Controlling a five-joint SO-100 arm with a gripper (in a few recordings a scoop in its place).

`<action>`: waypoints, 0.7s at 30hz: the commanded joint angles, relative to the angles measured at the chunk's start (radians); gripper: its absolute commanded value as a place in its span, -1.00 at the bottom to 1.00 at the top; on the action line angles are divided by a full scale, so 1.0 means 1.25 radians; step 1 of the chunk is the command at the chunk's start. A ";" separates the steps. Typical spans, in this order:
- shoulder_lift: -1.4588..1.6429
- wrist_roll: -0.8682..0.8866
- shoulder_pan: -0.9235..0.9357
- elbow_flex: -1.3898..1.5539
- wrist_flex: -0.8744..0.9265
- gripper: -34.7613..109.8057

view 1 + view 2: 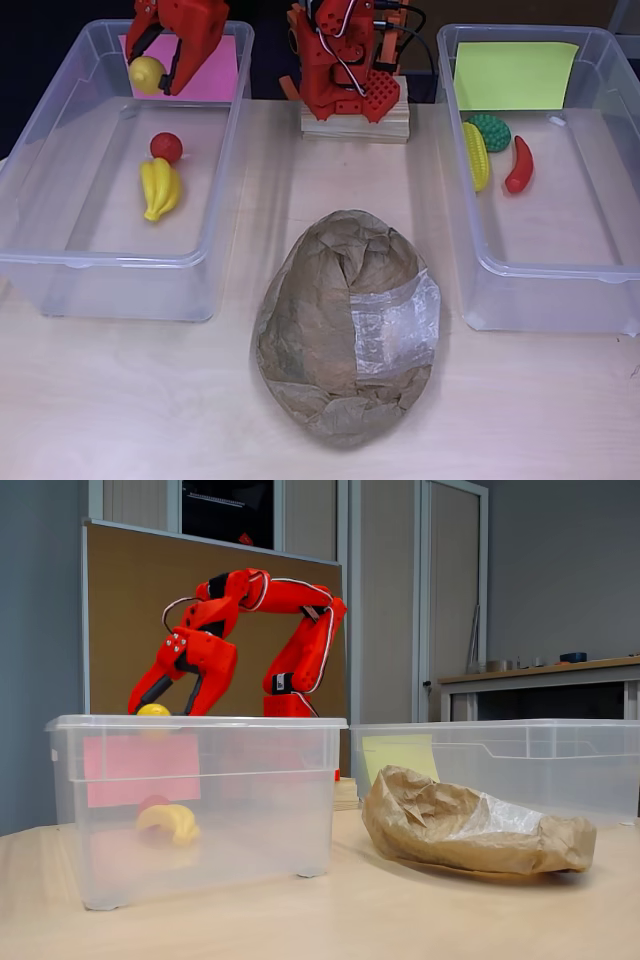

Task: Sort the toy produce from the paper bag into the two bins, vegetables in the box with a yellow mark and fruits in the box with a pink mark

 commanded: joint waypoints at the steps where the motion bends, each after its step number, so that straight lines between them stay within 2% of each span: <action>1: -0.006 0.047 0.093 0.007 -0.021 -0.02; 5: -0.006 0.069 0.094 0.012 -0.032 0.07; 12: 0.034 0.054 0.074 0.004 -0.033 0.08; 21: 0.227 -0.162 -0.198 -0.120 0.012 -0.12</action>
